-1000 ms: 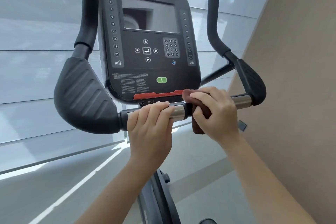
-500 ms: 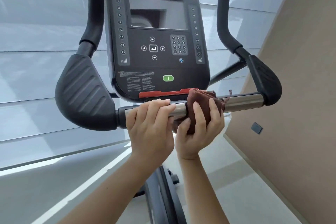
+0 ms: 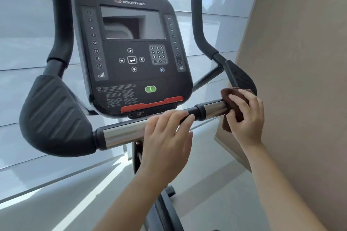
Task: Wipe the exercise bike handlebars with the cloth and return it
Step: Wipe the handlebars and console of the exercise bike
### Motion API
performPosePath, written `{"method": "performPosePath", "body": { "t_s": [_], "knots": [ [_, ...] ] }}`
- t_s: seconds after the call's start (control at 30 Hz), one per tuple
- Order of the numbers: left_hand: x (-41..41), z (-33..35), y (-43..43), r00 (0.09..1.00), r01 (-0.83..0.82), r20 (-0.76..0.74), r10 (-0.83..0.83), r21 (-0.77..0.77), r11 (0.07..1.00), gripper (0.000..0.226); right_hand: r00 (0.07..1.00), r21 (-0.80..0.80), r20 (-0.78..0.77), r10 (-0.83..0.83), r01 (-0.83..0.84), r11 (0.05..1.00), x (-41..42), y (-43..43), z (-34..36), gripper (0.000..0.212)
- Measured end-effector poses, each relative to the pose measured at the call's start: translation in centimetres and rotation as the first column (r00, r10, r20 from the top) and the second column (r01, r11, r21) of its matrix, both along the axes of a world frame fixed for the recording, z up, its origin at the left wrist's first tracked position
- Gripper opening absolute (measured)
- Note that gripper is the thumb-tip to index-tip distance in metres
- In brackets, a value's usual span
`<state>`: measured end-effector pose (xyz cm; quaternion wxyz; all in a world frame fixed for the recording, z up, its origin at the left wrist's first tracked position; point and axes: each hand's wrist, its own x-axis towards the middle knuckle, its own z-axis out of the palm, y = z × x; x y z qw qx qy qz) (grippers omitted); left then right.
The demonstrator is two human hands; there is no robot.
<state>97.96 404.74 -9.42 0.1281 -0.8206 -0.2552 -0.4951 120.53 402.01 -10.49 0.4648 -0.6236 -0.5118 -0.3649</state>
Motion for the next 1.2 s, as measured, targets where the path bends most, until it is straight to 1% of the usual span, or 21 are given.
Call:
{"method": "performPosePath", "body": {
  "t_s": [0.07,0.1,0.17,0.23,0.27,0.33,0.4,0.47,0.53,0.67,0.73,0.77,0.87,0.93,1.0,1.07,1.13,1.2],
  "knots": [
    [2.2,0.3,0.0,0.999,0.042,0.023,-0.041,-0.044,0.998,0.025,0.999,-0.023,0.012,0.046,-0.046,0.999,-1.8,0.5,0.3,0.031],
    [3.0,0.4,0.1,0.999,0.039,0.040,-0.037,-0.072,0.997,0.024,0.995,-0.034,0.036,0.091,-0.090,0.995,-3.0,0.8,0.3,0.031],
    [4.1,0.4,0.6,0.998,-0.007,0.069,0.014,-0.093,0.996,0.018,0.980,-0.078,0.092,0.179,-0.172,0.982,-4.5,1.0,0.3,0.030],
    [4.6,0.1,0.9,0.994,-0.064,0.082,0.070,-0.074,0.995,0.014,0.962,-0.159,0.125,0.242,-0.222,0.962,-3.6,0.6,1.1,0.030],
    [4.7,0.0,1.0,0.993,-0.076,0.086,0.081,-0.062,0.995,0.013,0.959,-0.202,0.127,0.252,-0.223,0.954,-2.6,0.3,1.7,0.031],
    [4.8,-0.1,1.1,0.992,-0.080,0.092,0.084,-0.048,0.996,0.011,0.972,-0.267,0.091,0.215,-0.184,0.946,-0.6,-0.5,2.7,0.031],
    [4.9,-0.1,1.0,0.992,-0.083,0.094,0.087,-0.051,0.995,0.010,0.986,-0.314,0.039,0.165,-0.144,0.938,0.8,-1.0,3.9,0.032],
    [5.1,-0.1,1.1,0.990,-0.089,0.101,0.095,-0.058,0.994,0.008,0.988,-0.339,0.019,0.153,-0.137,0.931,0.7,-1.0,4.6,0.031],
    [5.2,-0.1,1.2,0.990,-0.097,0.102,0.102,-0.052,0.994,0.007,0.980,-0.366,0.027,0.196,-0.173,0.914,-0.9,-0.4,5.0,0.029],
    [5.2,-0.3,1.4,0.990,-0.102,0.096,0.104,-0.029,0.994,0.007,0.939,-0.472,0.058,0.340,-0.274,0.838,-3.0,0.4,5.2,0.032],
    [5.2,-0.3,1.2,0.991,-0.095,0.088,0.100,-0.055,0.994,0.009,0.937,-0.498,0.048,0.347,-0.279,0.821,-1.6,0.2,5.7,0.034],
    [5.2,-0.2,1.1,0.992,-0.091,0.085,0.096,-0.069,0.993,0.010,0.947,-0.495,0.045,0.317,-0.254,0.831,-0.7,0.0,6.0,0.034],
    [5.0,0.1,1.1,0.995,-0.083,0.045,0.087,-0.084,0.993,0.015,0.980,-0.441,0.057,0.190,-0.146,0.885,1.9,-0.4,6.0,0.036],
    [4.8,0.5,1.3,0.997,-0.080,0.007,0.080,-0.080,0.994,0.019,0.985,-0.348,0.071,0.159,-0.125,0.929,2.2,-0.1,5.1,0.034],
    [4.6,1.0,1.5,0.996,-0.085,-0.017,0.084,-0.089,0.992,0.017,0.990,-0.191,0.063,0.123,-0.109,0.976,1.1,0.5,3.5,0.031],
    [4.6,1.5,1.5,0.995,-0.096,-0.031,0.093,-0.112,0.989,0.009,0.995,0.013,0.045,0.087,-0.087,0.996,-1.1,1.5,1.1,0.030],
    [4.6,1.7,1.2,0.994,-0.109,-0.035,0.105,-0.142,0.984,0.006,0.996,0.179,0.049,0.081,-0.089,0.980,-3.0,2.7,-1.1,0.029],
    [4.6,1.9,1.0,0.993,-0.115,-0.042,0.109,-0.165,0.979,0.009,0.991,0.290,0.098,0.090,-0.115,0.950,-3.3,3.7,-2.2,0.027]
  ]
}}
